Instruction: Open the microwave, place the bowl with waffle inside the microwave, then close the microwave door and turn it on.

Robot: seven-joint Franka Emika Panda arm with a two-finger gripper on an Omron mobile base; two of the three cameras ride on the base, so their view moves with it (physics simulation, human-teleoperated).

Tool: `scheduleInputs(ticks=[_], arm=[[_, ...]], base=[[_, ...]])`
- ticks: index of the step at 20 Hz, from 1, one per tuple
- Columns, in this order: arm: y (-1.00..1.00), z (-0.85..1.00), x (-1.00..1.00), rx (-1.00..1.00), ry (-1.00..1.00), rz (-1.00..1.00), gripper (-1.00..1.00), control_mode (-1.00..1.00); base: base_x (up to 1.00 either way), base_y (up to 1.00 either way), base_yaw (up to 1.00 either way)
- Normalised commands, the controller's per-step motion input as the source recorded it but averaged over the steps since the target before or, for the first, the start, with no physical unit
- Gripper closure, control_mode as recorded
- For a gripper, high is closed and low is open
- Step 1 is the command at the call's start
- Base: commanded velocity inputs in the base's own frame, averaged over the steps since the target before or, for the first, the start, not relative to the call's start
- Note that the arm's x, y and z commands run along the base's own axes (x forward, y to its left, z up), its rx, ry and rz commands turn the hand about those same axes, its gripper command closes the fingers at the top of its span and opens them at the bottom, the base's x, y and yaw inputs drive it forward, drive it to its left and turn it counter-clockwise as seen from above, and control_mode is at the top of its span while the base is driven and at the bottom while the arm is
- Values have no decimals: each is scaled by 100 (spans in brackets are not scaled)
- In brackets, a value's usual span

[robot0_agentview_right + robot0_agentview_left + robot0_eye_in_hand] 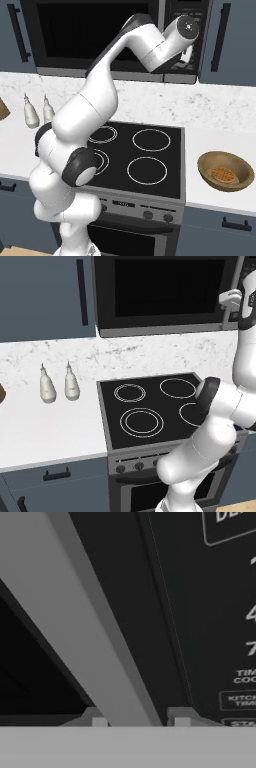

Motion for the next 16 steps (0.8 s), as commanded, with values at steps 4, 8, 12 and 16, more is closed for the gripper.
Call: scheduleInputs(ticks=[4,8,12,16], arm=[[26,-47,-1,0,-15,0,100,-100],[38,-75,5,3,-28,-2,100,-100],[50,-88,29,8,-36,-13,100,-100],[31,-11,-79,0,-12,-35,100,-100]], base=[[0,0,0],[0,0,0],[0,0,0],[0,0,0]])
